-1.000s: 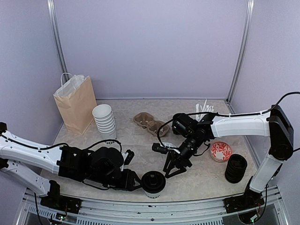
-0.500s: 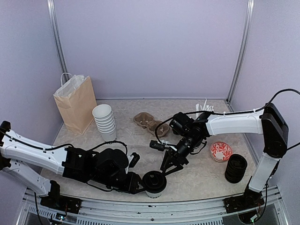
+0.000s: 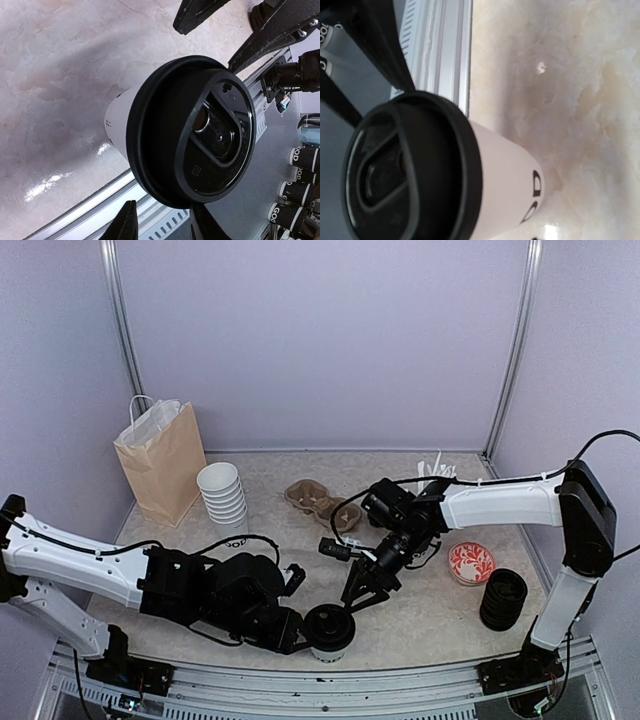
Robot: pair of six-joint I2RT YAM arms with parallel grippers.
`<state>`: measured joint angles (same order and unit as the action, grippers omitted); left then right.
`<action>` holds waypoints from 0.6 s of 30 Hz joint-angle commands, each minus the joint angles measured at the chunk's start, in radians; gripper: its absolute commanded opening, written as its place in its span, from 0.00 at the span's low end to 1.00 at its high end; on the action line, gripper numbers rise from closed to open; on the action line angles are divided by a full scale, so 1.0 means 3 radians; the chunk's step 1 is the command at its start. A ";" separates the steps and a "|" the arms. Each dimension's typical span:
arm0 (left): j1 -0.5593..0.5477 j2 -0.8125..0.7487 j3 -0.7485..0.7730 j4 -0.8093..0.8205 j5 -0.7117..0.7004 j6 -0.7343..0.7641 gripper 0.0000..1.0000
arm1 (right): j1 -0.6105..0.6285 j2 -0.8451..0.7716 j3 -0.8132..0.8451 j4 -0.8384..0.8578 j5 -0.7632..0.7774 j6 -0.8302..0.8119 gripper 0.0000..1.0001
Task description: Pack the takeout coffee
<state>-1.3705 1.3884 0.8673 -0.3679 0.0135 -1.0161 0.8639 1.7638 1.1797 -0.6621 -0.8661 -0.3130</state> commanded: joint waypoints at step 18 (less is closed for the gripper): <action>0.0421 -0.0032 0.2029 -0.1522 -0.1521 0.1626 0.71 | -0.0031 -0.0713 0.0466 -0.0475 0.0318 -0.0918 0.65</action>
<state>-1.3266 1.3811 1.3449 -0.7254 -0.2543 -0.7059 0.8608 1.6318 1.3167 -0.7647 -0.7200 -0.4545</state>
